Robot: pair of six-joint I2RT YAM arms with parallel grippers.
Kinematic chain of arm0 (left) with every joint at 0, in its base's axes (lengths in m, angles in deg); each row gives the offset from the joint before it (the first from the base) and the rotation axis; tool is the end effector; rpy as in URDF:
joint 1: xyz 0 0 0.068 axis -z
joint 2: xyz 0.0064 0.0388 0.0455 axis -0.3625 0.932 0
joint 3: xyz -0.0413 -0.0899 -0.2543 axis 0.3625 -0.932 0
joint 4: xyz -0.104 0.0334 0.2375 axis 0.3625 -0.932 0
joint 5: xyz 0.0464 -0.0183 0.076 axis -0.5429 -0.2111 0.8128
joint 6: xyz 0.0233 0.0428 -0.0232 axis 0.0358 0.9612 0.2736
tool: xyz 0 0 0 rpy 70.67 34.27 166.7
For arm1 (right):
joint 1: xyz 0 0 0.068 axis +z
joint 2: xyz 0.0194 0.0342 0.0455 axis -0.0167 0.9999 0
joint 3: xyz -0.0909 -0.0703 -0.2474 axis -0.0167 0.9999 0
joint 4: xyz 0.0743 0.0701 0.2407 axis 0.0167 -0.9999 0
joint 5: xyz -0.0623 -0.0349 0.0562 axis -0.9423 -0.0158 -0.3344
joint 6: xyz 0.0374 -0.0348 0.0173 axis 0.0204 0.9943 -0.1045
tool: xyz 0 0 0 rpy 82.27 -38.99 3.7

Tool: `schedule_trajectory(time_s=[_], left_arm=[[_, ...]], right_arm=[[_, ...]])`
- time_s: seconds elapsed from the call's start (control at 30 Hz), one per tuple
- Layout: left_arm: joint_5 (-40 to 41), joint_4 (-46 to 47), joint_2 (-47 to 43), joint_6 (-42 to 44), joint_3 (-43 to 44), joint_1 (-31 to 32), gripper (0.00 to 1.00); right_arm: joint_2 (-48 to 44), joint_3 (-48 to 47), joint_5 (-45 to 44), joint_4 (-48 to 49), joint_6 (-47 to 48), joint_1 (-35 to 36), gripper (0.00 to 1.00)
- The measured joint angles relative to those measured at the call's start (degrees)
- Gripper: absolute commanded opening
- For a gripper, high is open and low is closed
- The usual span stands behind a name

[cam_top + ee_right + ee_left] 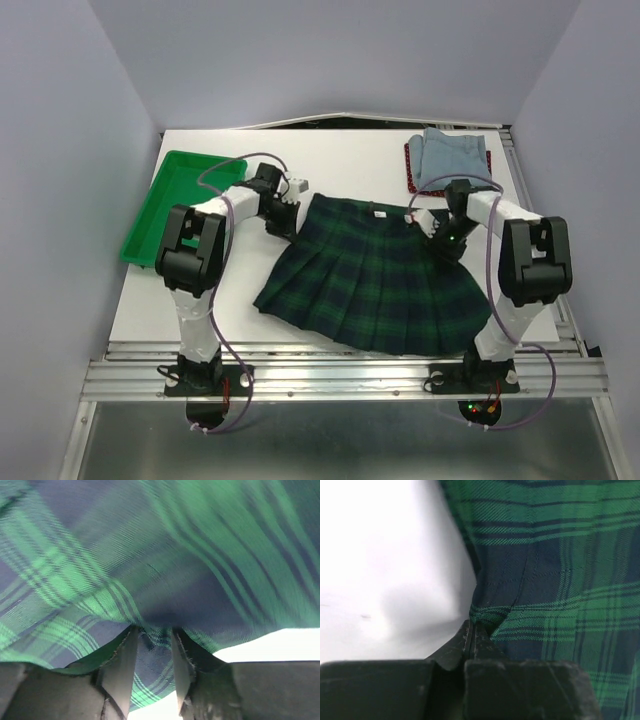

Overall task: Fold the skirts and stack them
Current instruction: Flatten the skirt out

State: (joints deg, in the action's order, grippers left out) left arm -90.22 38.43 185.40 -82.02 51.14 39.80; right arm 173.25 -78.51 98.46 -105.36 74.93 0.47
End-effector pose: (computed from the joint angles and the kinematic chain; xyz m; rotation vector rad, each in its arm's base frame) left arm 0.3704 -0.1421 0.1635 0.6876 2.5073 -0.7320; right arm 0.3145 0.0171 0.1665 -1.4300 2.6512 0.3562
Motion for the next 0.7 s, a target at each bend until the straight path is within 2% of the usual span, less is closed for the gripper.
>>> schedule_trajectory(time_s=[0.13,0.27,0.3,0.4,0.43,0.47,0.57,0.6,0.63,0.7], left_arm=[[7.89,-2.93,5.35,2.51,11.08,-0.57,0.00],[17.84,-3.58,12.68,6.75,27.19,-1.05,0.00],[19.50,-3.72,14.19,7.56,30.51,-1.18,0.07],[23.28,-5.79,19.50,10.62,42.73,-1.44,0.38],[24.30,-6.03,20.68,11.54,45.77,-1.51,0.54],[24.61,-6.03,21.22,12.35,47.25,-1.51,0.60],[25.49,-6.27,20.37,14.40,47.95,-1.51,0.63],[25.51,-5.38,19.50,14.84,46.77,-1.51,0.64],[25.46,-5.11,18.05,15.08,44.83,-1.51,0.70],[25.11,-4.68,14.82,15.10,40.48,-1.51,0.72]], right_arm=[[0.98,-0.72,1.84,-2.99,-0.72,5.70,0.38],[4.83,-6.16,7.50,-6.88,-3.19,15.87,0.41],[5.88,-8.35,10.03,-7.58,-4.17,17.75,0.48],[7.26,-13.92,17.16,-9.42,-6.64,21.35,0.56],[7.28,-15.32,19.10,-9.94,-7.39,21.64,0.58],[7.13,-17.90,21.51,-10.86,-8.33,21.73,0.59],[5.97,-22.67,26.45,-11.78,-12.52,19.89,0.60],[5.14,-23.71,27.91,-11.47,-15.13,18.58,0.59],[4.35,-24.20,28.74,-10.82,-17.27,17.16,0.57],[2.56,-25.07,29.49,-7.41,-22.99,13.07,0.52]])
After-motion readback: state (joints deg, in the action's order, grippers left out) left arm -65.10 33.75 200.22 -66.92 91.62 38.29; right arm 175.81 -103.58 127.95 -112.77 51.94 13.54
